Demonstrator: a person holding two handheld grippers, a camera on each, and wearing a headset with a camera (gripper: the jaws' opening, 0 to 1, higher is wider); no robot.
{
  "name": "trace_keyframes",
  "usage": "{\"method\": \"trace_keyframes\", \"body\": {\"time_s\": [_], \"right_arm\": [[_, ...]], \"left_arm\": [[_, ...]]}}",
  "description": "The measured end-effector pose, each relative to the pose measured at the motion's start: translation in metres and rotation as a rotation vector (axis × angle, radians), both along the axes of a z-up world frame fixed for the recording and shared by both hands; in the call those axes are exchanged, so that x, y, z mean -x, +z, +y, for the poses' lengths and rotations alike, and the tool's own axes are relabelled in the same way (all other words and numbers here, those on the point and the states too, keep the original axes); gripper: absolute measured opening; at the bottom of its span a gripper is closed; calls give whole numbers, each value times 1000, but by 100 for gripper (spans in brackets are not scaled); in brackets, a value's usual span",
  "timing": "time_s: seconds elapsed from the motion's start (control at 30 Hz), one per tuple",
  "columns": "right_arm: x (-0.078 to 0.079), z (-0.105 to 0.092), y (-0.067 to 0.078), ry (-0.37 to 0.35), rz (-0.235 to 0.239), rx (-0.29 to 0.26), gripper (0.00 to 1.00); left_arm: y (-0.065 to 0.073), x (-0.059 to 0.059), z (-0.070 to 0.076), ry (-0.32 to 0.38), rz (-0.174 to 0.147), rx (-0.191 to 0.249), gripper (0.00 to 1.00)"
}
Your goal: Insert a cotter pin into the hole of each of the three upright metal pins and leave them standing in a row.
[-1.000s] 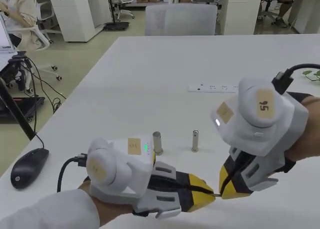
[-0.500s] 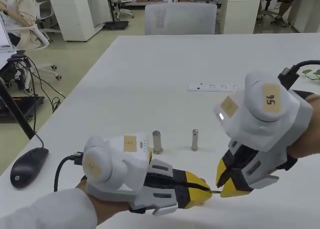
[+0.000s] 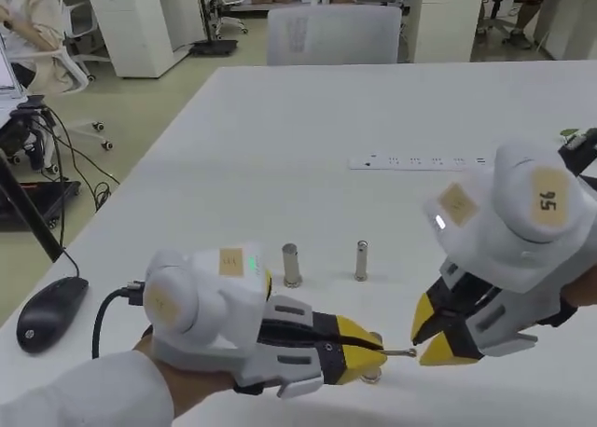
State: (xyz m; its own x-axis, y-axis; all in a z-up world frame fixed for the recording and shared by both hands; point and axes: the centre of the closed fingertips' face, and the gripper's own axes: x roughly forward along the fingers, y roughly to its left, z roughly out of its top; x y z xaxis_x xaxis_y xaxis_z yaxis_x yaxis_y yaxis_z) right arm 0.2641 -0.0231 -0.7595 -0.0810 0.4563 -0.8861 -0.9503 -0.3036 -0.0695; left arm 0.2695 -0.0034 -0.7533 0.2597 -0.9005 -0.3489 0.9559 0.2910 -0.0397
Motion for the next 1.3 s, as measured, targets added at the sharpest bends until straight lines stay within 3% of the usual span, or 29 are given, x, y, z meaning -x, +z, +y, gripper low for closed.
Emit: {"method": "trace_keyframes", "body": {"time_s": [0.23,0.33,0.37,0.43,0.47,0.53,0.83,1.07,1.3], "right_arm": [[-2,3,1,10,-69,-45,11],[-3,5,1,35,-126,-56,11],[-6,7,2,53,-171,-71,11],[-2,8,0,72,-192,-73,11],[-4,8,0,89,-236,-76,11],[-3,7,-3,95,-249,-68,11],[-5,6,-6,109,-271,-60,8],[-7,10,-2,106,-259,-71,8],[-6,11,-2,107,-233,-58,7]], "left_arm": [[1,-2,0,13,22,14,0],[2,-2,-1,20,30,21,0],[3,-3,-1,26,38,30,0],[3,-4,1,34,46,37,0],[4,-4,1,38,49,39,0],[4,-4,1,40,53,43,0],[3,-1,0,37,67,43,0],[0,-1,3,46,83,35,0],[-3,0,4,43,79,21,0]]}}
